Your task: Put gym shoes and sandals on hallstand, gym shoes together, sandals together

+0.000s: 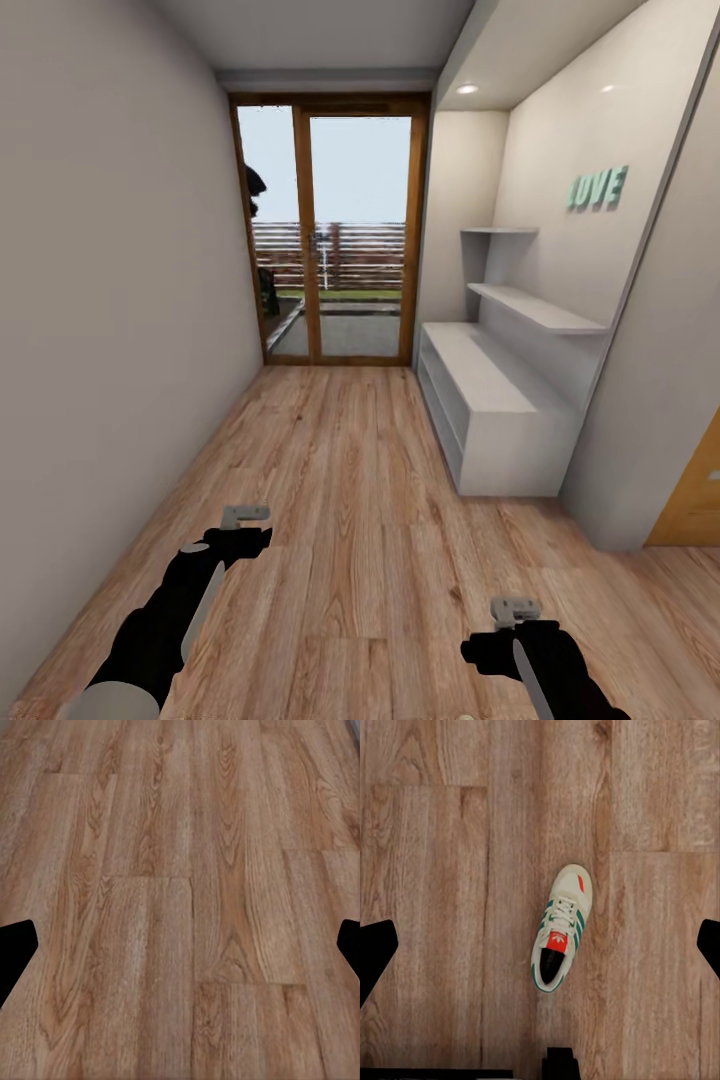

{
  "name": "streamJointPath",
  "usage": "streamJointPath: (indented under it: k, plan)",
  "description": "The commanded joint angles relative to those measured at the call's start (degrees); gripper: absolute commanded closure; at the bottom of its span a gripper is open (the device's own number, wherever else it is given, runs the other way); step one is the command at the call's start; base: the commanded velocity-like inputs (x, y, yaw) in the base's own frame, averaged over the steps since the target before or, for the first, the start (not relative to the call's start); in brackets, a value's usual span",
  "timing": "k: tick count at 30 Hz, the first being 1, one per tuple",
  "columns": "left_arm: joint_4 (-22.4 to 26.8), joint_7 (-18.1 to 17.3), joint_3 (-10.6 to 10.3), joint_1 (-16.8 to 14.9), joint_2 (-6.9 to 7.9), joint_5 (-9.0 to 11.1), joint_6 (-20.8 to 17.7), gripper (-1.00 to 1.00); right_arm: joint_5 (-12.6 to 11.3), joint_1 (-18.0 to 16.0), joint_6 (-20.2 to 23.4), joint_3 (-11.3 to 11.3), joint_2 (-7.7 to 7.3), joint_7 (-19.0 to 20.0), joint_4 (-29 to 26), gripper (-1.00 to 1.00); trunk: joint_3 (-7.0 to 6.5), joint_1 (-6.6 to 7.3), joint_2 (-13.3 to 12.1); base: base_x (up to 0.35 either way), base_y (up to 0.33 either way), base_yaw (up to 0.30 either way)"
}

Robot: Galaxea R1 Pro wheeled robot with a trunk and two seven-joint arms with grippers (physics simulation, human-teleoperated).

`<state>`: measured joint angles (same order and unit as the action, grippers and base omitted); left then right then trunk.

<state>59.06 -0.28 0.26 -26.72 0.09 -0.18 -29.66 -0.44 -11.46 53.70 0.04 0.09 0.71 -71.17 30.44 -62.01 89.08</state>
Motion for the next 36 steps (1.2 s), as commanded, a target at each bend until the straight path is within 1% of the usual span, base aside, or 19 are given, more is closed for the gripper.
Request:
streamJointPath:
  k: [1, 36]
  plan:
    - [0.0, 0.0, 0.0, 0.0, 0.00, 0.0, 0.0, -1.00, 0.0, 0.0, 0.0, 0.0, 0.00, 0.0, 0.0, -1.00, 0.28, -0.23, 0.4, 0.000, 0.000, 0.000]
    - [0.0, 0.0, 0.0, 0.0, -0.04, 0.0, 0.0, -1.00, 0.0, 0.0, 0.0, -0.1, -0.17, -0.3, 0.0, -1.00, 9.77, -7.91, 14.5, 0.000, 0.000, 0.000]
